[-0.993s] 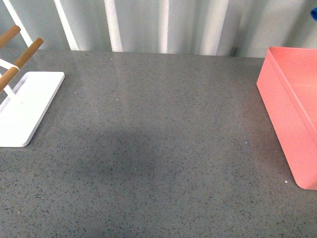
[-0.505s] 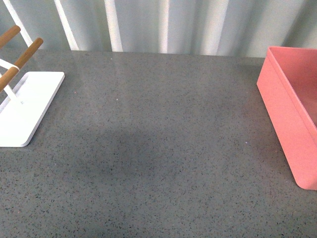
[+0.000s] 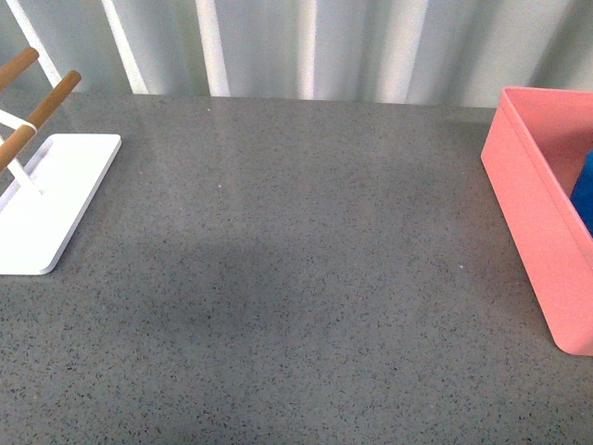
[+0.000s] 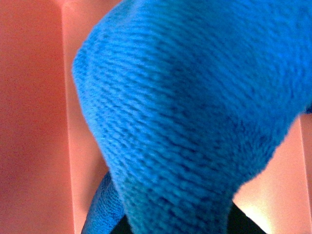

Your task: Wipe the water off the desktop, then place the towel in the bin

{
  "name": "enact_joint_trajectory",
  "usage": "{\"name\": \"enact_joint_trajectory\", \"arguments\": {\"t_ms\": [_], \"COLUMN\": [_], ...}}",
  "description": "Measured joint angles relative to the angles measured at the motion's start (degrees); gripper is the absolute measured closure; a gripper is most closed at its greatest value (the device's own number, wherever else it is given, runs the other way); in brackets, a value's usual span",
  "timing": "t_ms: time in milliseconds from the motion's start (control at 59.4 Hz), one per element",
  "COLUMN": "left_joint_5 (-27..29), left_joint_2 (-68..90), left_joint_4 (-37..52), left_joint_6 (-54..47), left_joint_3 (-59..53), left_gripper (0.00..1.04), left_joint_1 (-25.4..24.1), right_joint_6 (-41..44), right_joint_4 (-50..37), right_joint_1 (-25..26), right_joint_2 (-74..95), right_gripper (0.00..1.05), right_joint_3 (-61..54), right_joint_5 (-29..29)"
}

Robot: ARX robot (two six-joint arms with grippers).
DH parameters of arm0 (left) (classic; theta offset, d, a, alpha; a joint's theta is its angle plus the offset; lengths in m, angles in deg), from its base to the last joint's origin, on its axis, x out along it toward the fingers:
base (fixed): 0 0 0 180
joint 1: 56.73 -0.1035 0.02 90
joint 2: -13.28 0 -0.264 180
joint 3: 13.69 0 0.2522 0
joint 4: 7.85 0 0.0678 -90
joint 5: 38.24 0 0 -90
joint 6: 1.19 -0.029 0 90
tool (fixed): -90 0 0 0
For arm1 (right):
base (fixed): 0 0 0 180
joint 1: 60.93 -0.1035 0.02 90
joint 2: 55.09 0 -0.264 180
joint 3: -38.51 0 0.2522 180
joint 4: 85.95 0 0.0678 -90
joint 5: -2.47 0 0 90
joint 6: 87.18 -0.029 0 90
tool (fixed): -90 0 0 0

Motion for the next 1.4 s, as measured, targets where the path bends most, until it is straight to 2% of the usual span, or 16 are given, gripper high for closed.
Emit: {"name": "enact_joint_trajectory", "arguments": {"t_ms": [236,522,640,791,976,1229,1296,1397], "left_joint_5": [0.00,0.00,0.00,0.00,0.00,0.00,0.00,0.00], "left_joint_2": [0.00,0.00,0.00,0.00,0.00,0.00,0.00,0.00], "left_joint_4": [0.00,0.00,0.00,0.00,0.00,0.00,0.00,0.00], "left_joint_6": [0.00,0.00,0.00,0.00,0.00,0.00,0.00,0.00], "left_joint_3": [0.00,0.00,0.00,0.00,0.00,0.00,0.00,0.00], "left_gripper": [0.07,0.07,0.07,0.07,0.07,0.07,0.07,0.07], "left_joint_1": [0.00,0.00,0.00,0.00,0.00,0.00,0.00,0.00], "right_joint_6": [-2.58,-4.02,-4.81,-6.84,-8.04,-3.80,-3.30,-0.92], "right_joint_4": [0.87,2.25,3.15,5.35,5.11,-8.44,-10.60,-12.22], "right_joint_1": [1.79,1.66,1.18,0.66,0.02,-2.69,-4.31,-8.00], "right_joint_2": [0.07,-1.29,-3.80,-7.54,-10.91,-25.18,-31.19,-39.71], "right_gripper": [0.47,0.05,0.07,0.07,0.07,0.07,0.07,0.07], "right_joint_3": [-0.09,-0.04,0.61,2.08,2.43,-6.67,-10.69,-17.53], "right_joint_5": [-0.87,-2.47,-3.17,-8.04,-11.04,-9.49,-12.33,-11.52]}}
